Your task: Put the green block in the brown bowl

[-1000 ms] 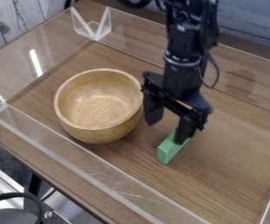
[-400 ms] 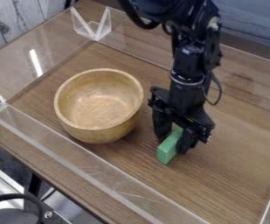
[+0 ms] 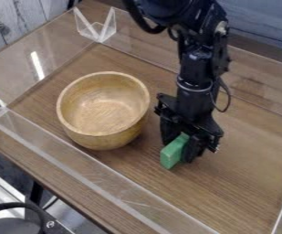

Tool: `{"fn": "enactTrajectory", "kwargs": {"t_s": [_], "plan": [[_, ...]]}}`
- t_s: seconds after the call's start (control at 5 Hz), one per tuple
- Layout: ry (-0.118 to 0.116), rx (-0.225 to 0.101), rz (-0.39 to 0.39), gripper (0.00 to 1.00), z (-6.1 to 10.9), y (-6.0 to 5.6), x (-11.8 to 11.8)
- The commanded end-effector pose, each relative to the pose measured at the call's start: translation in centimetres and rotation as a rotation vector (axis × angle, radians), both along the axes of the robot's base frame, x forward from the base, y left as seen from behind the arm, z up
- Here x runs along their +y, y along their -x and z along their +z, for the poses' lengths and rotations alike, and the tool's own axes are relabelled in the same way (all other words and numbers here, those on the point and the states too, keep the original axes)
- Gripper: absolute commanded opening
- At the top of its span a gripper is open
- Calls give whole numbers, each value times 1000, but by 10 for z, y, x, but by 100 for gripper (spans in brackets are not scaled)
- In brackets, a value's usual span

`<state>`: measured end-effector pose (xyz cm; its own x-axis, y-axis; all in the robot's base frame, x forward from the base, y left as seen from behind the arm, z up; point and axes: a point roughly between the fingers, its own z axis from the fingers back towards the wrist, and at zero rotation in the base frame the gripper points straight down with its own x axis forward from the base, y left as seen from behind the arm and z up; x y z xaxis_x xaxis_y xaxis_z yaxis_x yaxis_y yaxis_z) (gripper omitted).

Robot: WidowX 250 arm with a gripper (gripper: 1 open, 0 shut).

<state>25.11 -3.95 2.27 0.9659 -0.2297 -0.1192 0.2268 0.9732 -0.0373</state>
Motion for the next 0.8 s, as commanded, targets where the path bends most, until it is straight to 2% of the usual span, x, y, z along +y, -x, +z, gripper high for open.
{"fn": "enactTrajectory", "kwargs": {"t_s": [0.0, 0.4, 0.6], "plan": [[15, -73, 5, 0, 15, -14, 0], [23, -79, 7, 0, 14, -18, 0], [27, -80, 9, 100, 15, -19, 0]]}}
